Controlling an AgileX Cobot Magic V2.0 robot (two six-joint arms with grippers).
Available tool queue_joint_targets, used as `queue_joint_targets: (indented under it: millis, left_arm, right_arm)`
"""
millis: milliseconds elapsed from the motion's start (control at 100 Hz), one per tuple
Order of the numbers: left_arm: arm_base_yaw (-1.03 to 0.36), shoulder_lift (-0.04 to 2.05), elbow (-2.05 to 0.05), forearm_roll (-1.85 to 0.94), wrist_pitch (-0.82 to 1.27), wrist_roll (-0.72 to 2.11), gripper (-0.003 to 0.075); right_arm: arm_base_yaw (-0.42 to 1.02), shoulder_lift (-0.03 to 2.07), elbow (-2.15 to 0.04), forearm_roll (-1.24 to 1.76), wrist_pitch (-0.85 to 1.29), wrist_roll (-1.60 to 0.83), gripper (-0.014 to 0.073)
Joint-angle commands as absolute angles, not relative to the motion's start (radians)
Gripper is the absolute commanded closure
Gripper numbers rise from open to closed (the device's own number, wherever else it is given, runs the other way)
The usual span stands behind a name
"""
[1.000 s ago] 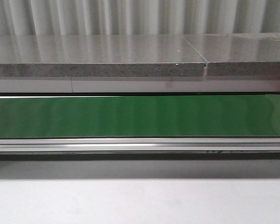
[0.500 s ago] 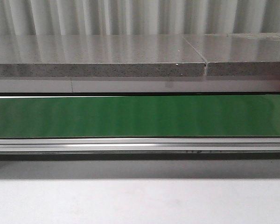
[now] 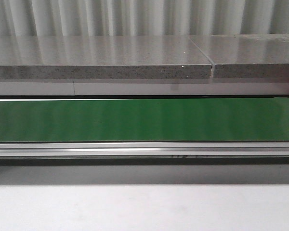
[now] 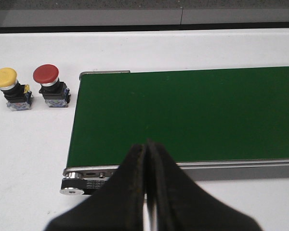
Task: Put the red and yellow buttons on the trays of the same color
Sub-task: 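Raise the right gripper back above the conveyor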
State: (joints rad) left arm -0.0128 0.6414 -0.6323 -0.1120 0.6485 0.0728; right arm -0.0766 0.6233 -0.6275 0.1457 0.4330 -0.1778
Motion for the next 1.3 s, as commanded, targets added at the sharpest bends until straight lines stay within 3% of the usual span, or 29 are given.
queue_joint_targets:
  millis: [0,450,570,740,830,1290]
  left_arm:
    - [-0.023,0.638,-0.66,-0.126,0.576,0.072,0.074]
    - [-0.023,0.638,-0.66,-0.126,0.561,0.072,0.0716]
    - [-0.023,0.638,-0.66,-0.126,0.563,0.072,0.0567]
    - [-0.023,0.638,-0.66,-0.126,0.565,0.072,0.018]
    - [-0.023,0.638,-0.66,-0.126,0.565,0.069,0.0076]
    - [0.026,0.745,-0.736,-0.114,0.479,-0.046,0.0068]
  right_arm:
    - [-0.076,0.619,-0.652,0.15,0.36,-0.19,0.0659]
    - [-0.076,0.619,-0.652,0.15,0.36,-0.19,0.0662]
    - [-0.076,0.619,-0.652,0.15,0.36,-0.19,0.0662]
    - [-0.076,0.619,-0.652,0.15,0.36,-0.19,0.0662]
    - [-0.076,0.619,-0.652,0.15,0.36,-0.19,0.0662]
    - [-0.076,0.619,-0.652,0.15,0.36,-0.19,0.0662]
